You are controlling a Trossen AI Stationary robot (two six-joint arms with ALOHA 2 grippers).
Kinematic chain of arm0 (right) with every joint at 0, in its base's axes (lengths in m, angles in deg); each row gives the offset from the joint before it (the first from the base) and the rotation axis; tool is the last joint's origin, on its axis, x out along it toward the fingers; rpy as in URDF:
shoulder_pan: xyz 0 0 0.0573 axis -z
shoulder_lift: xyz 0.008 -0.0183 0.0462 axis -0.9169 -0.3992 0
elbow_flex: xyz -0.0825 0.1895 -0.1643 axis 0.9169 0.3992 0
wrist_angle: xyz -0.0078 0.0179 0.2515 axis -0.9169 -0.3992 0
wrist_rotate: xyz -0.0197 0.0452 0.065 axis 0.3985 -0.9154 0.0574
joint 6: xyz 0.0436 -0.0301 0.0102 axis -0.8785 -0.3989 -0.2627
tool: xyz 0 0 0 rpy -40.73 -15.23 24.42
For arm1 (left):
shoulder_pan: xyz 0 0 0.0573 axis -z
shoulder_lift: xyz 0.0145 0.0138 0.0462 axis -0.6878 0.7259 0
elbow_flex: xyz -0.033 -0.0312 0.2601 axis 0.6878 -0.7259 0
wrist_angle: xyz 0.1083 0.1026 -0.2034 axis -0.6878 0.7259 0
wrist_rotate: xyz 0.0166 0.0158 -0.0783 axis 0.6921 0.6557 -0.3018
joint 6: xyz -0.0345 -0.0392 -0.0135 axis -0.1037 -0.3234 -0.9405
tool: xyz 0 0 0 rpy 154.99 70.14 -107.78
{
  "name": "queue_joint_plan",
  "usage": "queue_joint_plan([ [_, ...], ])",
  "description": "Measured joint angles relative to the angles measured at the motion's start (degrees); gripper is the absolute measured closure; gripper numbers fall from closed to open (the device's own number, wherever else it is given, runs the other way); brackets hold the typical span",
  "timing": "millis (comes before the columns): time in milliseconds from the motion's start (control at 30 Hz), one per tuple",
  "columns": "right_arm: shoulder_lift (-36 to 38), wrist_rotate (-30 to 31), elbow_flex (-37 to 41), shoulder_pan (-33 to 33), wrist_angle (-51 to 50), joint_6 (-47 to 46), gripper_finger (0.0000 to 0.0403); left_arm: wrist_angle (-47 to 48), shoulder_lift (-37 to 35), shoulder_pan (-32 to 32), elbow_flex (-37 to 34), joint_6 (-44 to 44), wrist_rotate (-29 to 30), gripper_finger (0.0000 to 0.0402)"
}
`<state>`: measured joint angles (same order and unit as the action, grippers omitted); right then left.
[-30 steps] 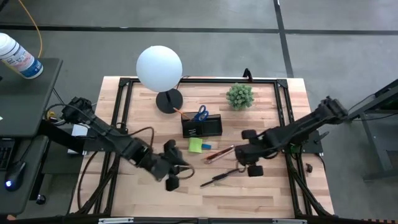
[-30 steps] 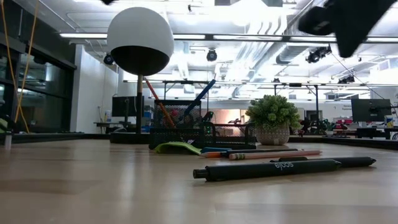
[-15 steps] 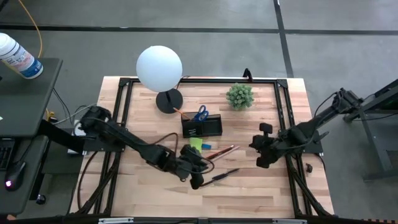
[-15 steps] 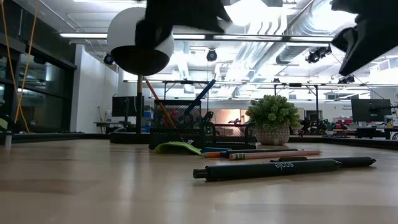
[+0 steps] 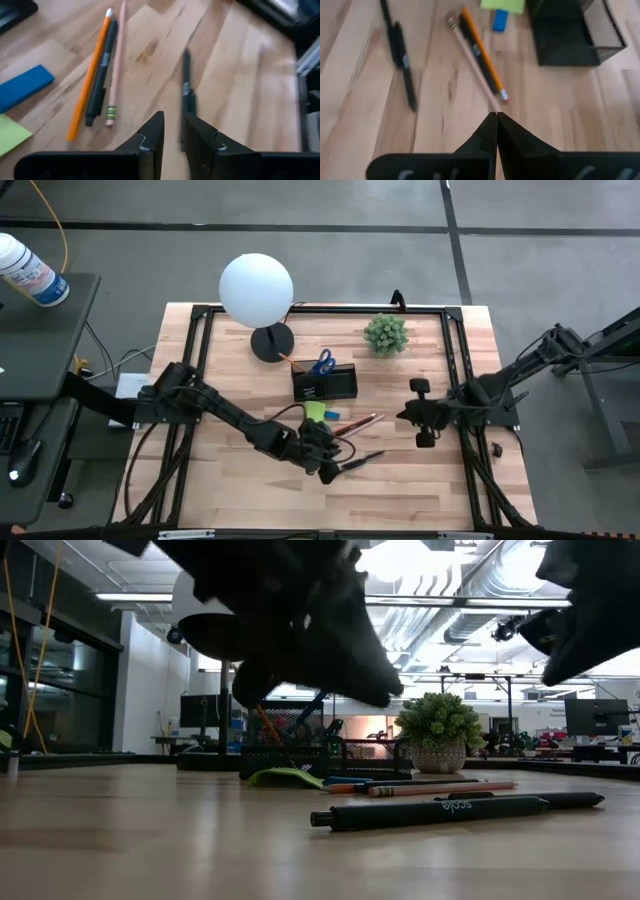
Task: Pick and place office supplies into organizer
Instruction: Put the pink pencil into the top left side of the desk organizer
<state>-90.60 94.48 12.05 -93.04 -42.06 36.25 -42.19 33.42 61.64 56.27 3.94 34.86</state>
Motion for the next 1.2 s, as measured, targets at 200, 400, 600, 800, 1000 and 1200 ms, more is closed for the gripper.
queue_joint_plan([
  [200, 0.0, -1.0, 0.0, 4.9, 4.8, -1.5, 0.0402, 0.2, 2.0, -1.1, 0.0, 0.8, -0.2, 0.0346],
  [400, 0.0, -1.8, 0.0, 7.5, 6.0, -1.2, 0.0402, 2.4, 2.0, -2.6, 0.0, 3.2, -0.7, 0.0346],
  [600, 0.0, -2.3, 0.0, 8.9, 6.7, 0.8, 0.0402, 2.4, 1.9, -4.1, 0.0, 3.2, -3.1, 0.0346],
  [800, 0.0, -2.3, 0.0, 9.7, 7.0, 1.5, 0.0402, 2.6, 1.9, -3.9, 0.0, 4.2, -3.8, 0.0322],
  [1000, 0.0, -2.2, 0.0, 9.7, 7.1, 1.4, 0.0402, 2.2, 2.8, -3.9, 0.0, 0.6, -4.0, 0.0260],
  [1200, 0.0, -2.1, 0.0, 9.7, 7.2, 1.0, 0.0402, 2.1, 3.5, -3.5, 0.0, 0.5, -1.7, 0.0242],
])
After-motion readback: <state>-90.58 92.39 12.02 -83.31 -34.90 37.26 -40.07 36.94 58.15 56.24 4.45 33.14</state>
